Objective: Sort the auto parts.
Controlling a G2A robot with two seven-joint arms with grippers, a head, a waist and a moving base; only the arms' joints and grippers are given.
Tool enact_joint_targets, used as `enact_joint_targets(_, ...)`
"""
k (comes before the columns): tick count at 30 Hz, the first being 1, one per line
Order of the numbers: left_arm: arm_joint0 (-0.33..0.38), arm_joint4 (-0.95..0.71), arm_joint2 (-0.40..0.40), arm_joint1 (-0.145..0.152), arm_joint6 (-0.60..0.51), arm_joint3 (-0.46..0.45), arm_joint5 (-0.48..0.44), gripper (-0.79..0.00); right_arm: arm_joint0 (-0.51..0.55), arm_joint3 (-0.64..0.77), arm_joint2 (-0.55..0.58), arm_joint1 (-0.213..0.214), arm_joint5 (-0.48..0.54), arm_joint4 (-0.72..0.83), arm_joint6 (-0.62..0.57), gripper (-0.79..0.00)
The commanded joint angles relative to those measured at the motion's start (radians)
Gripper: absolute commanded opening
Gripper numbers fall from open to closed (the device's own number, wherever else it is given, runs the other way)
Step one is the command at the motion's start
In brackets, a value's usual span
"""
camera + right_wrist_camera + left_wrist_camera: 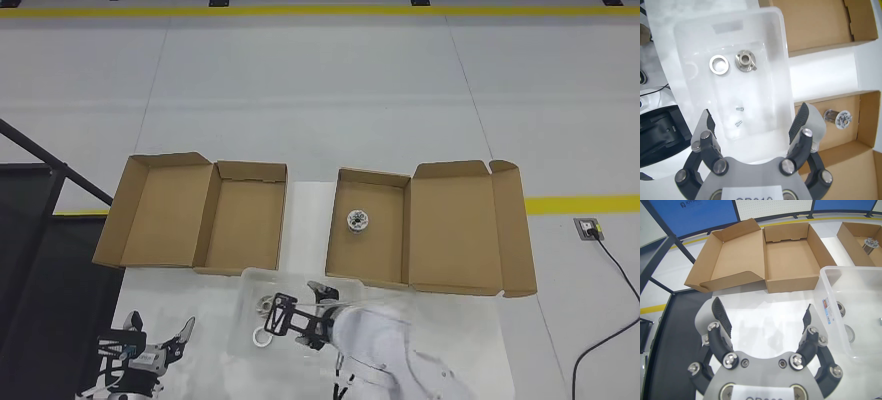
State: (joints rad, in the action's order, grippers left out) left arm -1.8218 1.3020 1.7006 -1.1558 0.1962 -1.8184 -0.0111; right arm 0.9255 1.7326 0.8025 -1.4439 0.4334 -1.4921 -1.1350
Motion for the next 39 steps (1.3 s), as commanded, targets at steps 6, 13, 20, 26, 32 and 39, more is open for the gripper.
enact_joint_targets(6, 0.000, 0.000, 0.000, 0.000, 0.000, 0.000, 0.000, 0.000, -0.033, -0.097, -0.075, -0.045, -0.271, -0.018, -0.066, 0.000)
enact_joint_targets(13, 0.000, 0.000, 0.000, 0.000, 0.000, 0.000, 0.000, 0.000, -0.038, -0.150, -0.062, -0.059, -0.357, 0.023, -0.034, 0.000)
enact_joint_targets(20, 0.000, 0.000, 0.000, 0.000, 0.000, 0.000, 0.000, 0.000, -0.038, -0.150, -0.062, -0.059, -0.357, 0.023, -0.034, 0.000)
enact_joint_targets(26, 0.000, 0.000, 0.000, 0.000, 0.000, 0.000, 0.000, 0.000, -0.037, -0.229, -0.067, -0.076, -0.463, 0.038, -0.020, 0.000)
enact_joint_targets(32, 0.000, 0.000, 0.000, 0.000, 0.000, 0.000, 0.000, 0.000, -0.060, -0.293, -0.097, -0.112, -0.634, 0.030, -0.061, -0.314)
enact_joint_targets(39, 0.000, 0.000, 0.000, 0.000, 0.000, 0.000, 0.000, 0.000, -0.093, -0.378, -0.126, -0.155, -0.766, 0.047, -0.143, -0.372)
